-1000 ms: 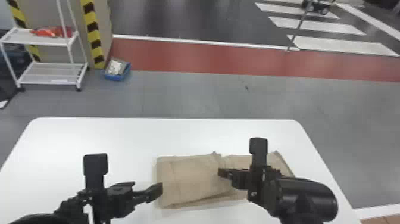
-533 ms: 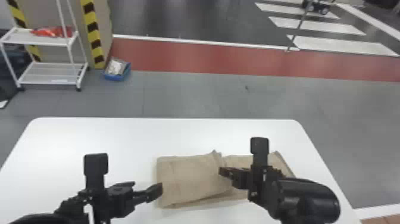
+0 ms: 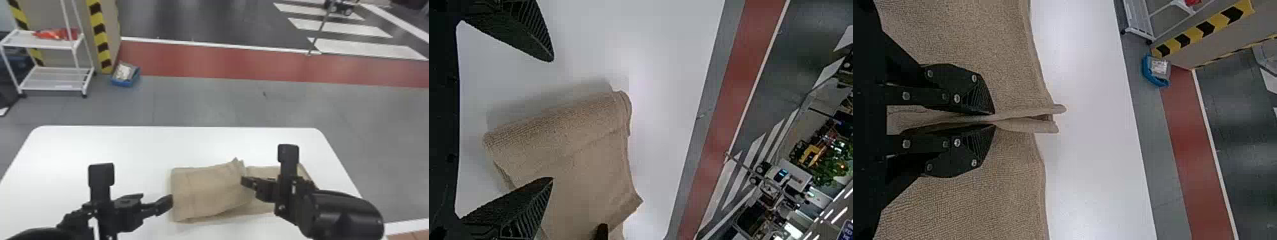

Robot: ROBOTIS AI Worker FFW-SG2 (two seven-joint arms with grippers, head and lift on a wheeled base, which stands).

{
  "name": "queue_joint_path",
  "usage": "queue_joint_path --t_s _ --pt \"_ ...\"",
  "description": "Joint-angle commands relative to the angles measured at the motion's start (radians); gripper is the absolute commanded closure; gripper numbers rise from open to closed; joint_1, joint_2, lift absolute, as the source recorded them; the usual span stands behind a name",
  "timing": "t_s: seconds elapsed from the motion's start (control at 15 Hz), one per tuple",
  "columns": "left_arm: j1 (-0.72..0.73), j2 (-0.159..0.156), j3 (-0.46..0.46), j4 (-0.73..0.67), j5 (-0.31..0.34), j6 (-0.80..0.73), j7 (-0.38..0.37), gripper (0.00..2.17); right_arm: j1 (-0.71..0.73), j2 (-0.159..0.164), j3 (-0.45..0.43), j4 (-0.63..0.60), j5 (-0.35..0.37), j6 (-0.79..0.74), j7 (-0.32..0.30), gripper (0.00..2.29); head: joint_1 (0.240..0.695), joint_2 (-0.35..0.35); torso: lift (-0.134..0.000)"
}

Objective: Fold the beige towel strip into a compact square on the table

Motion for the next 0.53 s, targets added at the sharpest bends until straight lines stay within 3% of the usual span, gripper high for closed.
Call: queue_joint_path --t_s 0.0,0.2,0.33,0.47 --pt "0.0 0.0 0.006 0.004 -0.002 -0.001 0.001 0.02 0.026 -0.002 -0.043 -0.086 -0.009 0.059 0.009 0.97 0.695 -0.199 0.0" --pt "-0.001 0.0 0.015 0.003 -0.002 -0.004 0.002 0.02 0.041 -0.006 -0.126 -0.195 -0.049 0.148 0.035 0.97 0.695 -0.225 0.0" --pt "-0.001 0.0 0.012 0.001 -0.002 -0.004 0.002 0.02 0.038 -0.037 -0.148 -0.245 -0.076 0.218 0.043 0.97 0.695 -0.24 0.0" --pt "0.009 0.0 0.009 -0.003 0.0 -0.001 -0.005 0.02 0.035 -0.039 -0.161 -0.284 -0.083 0.231 0.043 0.97 0.695 -0.254 0.0"
